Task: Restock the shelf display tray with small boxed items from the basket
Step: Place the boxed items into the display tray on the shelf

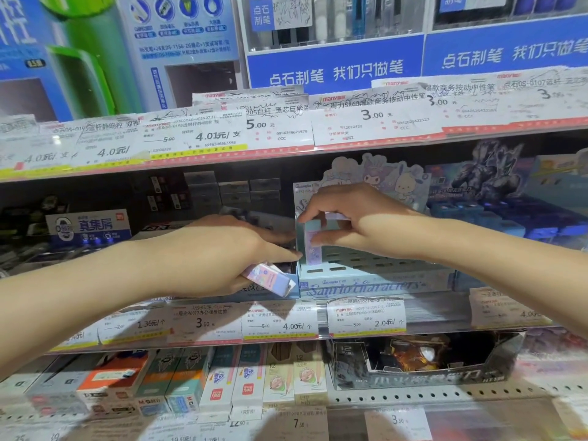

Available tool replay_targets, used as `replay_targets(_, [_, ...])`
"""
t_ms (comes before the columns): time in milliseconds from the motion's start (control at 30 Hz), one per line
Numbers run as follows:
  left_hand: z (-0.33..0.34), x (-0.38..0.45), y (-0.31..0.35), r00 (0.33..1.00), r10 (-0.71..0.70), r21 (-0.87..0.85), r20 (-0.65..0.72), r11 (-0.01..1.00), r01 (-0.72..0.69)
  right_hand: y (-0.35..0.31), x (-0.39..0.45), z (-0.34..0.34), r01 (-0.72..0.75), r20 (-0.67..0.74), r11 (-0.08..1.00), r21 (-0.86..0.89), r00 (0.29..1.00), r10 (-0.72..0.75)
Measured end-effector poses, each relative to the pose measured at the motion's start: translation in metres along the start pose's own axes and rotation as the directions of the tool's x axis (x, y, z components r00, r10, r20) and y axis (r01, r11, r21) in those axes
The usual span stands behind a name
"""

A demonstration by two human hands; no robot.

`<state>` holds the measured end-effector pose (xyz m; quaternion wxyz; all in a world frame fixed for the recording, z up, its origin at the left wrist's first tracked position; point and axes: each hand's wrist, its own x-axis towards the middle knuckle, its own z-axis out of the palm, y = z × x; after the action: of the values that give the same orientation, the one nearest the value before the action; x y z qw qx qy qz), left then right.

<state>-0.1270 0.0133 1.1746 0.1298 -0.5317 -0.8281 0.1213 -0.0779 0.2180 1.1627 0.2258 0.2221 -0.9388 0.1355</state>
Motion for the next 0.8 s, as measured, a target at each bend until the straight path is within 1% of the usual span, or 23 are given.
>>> replay_targets(133, [0.008,-0.005,-0.011,0.996,0.003,-0.048,-0.089,0.999,-0.007,0.003,-0.001,0.004,0.058,0.014,0.998,-0.020,0.998,-0.058])
replay_targets(167, [0.008,-0.005,-0.010,0.996,0.012,-0.042,-0.089,0.999,-0.016,0.003,0.000,0.003,0.057,0.018,0.998,-0.011,0.998,-0.057])
replay_targets(233, [0.006,-0.002,-0.006,0.999,0.024,-0.018,-0.047,1.000,-0.025,0.000,0.000,-0.001,0.040,0.046,0.999,0.022,0.998,-0.041])
replay_targets(300, [0.002,-0.001,-0.002,0.998,0.030,-0.010,-0.047,0.999,-0.031,-0.002,0.000,-0.006,-0.030,0.106,0.997,0.065,0.994,0.023])
replay_targets(333, [0.001,-0.002,-0.003,0.998,0.032,-0.023,-0.061,0.999,-0.034,-0.003,0.000,-0.007,-0.107,0.135,0.989,0.100,0.987,0.093])
replay_targets(367, [0.002,-0.003,-0.004,0.996,0.035,-0.048,-0.081,0.998,-0.039,-0.004,0.000,-0.007,-0.212,0.161,0.958,0.193,0.970,0.182])
replay_targets(400, [0.003,-0.005,-0.005,0.994,0.041,-0.077,-0.098,0.996,-0.049,-0.005,0.001,-0.007,-0.320,0.195,0.879,0.353,0.944,0.265])
replay_targets(433, [0.005,-0.005,-0.006,0.993,0.040,-0.100,-0.107,0.994,-0.051,-0.006,0.001,-0.007,-0.395,0.239,0.746,0.536,0.919,0.314])
replay_targets(467, [0.005,-0.006,-0.006,0.993,0.032,-0.120,-0.115,0.992,-0.046,-0.006,0.001,-0.008,-0.432,0.287,0.578,0.693,0.900,0.328])
replay_targets(500, [0.005,-0.007,-0.005,0.994,0.017,-0.125,-0.112,0.992,-0.031,-0.006,-0.001,-0.011,-0.430,0.317,0.431,0.794,0.896,0.311])
replay_targets(533, [0.005,-0.008,-0.004,0.993,0.013,-0.128,-0.120,0.991,-0.029,-0.006,-0.003,-0.013,-0.421,0.337,0.334,0.843,0.898,0.282])
replay_targets(567, [0.005,-0.008,-0.003,0.987,0.031,-0.130,-0.157,0.990,-0.052,-0.006,-0.004,-0.015,-0.419,0.358,0.276,0.865,0.901,0.244])
replay_targets(633, [0.004,-0.009,-0.002,0.966,0.076,-0.146,-0.249,0.983,-0.115,-0.004,-0.007,-0.015,-0.422,0.382,0.209,0.882,0.901,0.206])
replay_targets(700, [0.001,-0.008,-0.001,0.957,0.066,-0.229,-0.281,0.964,-0.134,-0.005,-0.006,-0.015,-0.424,0.381,0.174,0.889,0.895,0.233])
replay_targets(767, [0.001,-0.006,0.002,0.961,0.022,-0.356,-0.275,0.926,-0.123,-0.008,-0.006,-0.014,-0.391,0.341,0.181,0.903,0.905,0.252])
replay_targets(800, [0.001,-0.004,0.003,0.956,-0.010,-0.428,-0.294,0.895,-0.122,-0.009,-0.005,-0.013,-0.365,0.308,0.204,0.908,0.914,0.265])
